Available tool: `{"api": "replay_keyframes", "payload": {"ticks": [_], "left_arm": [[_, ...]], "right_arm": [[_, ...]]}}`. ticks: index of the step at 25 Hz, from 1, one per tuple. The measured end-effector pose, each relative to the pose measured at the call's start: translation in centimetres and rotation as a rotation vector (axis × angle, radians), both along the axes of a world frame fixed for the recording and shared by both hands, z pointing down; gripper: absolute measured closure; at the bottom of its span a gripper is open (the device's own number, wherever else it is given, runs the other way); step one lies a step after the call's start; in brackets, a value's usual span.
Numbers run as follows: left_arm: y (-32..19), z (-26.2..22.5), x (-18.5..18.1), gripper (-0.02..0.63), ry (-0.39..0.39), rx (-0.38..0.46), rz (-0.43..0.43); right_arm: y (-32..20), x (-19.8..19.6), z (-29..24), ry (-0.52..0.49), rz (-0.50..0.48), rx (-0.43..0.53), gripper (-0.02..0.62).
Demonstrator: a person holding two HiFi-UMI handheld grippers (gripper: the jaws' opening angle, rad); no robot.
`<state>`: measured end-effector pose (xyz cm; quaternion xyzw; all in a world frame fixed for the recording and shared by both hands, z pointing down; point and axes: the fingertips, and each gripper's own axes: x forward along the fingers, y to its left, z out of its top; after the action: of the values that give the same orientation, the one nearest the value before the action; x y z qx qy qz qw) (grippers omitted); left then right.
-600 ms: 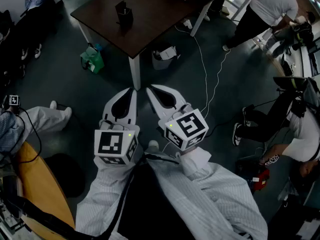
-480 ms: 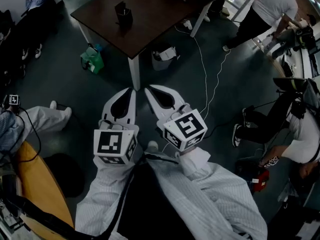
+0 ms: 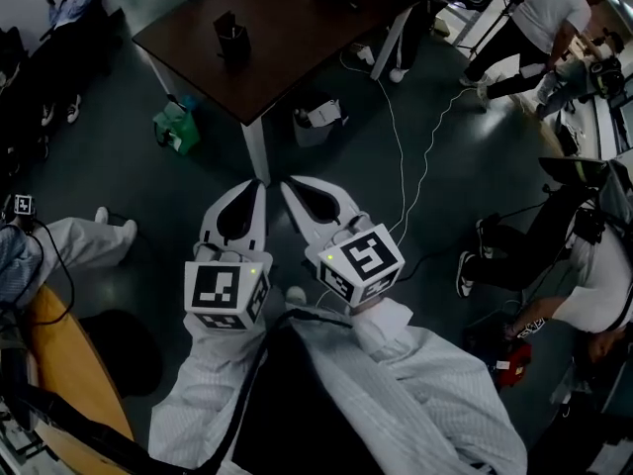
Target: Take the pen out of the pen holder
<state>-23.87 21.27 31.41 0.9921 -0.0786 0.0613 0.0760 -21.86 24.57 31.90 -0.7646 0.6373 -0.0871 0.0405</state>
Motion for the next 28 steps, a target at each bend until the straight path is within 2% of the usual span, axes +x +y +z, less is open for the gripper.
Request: {"api": "replay_keyframes", "payload": {"ticks": [4,9,14,20,28], "left_arm": [[-0.8,1.0,1.2,0.601,-0.021,-0.015,-0.006],[-4.1,3.3,3.3,0.601,-0.059,-0.040,-0.031],[-9.7,4.4,7.9,0.601,-0.064,-0.046,-0.033],[-17.1,3.3,13.9,0.601,-0.051,-0.023,-0.023],[-24.4,4.4,17.9,0.601,-0.077,-0.043,-0.048]], "right_arm": [[-0.3,1.5,1.1,-0.031,0.009,-0.015,0.594],[-3.3,3.7,3.2,-0.066,-0.010,-0.045,0.594],[-8.9,8.2,4.3,-0.065,-0.020,-0.058,0.594],[-16.4,14.7,2.9,-0.033,-0.013,-0.057,0.594],[-22.6,20.2,3.9,-0.048,0.003,-0.092,0.594]]}}
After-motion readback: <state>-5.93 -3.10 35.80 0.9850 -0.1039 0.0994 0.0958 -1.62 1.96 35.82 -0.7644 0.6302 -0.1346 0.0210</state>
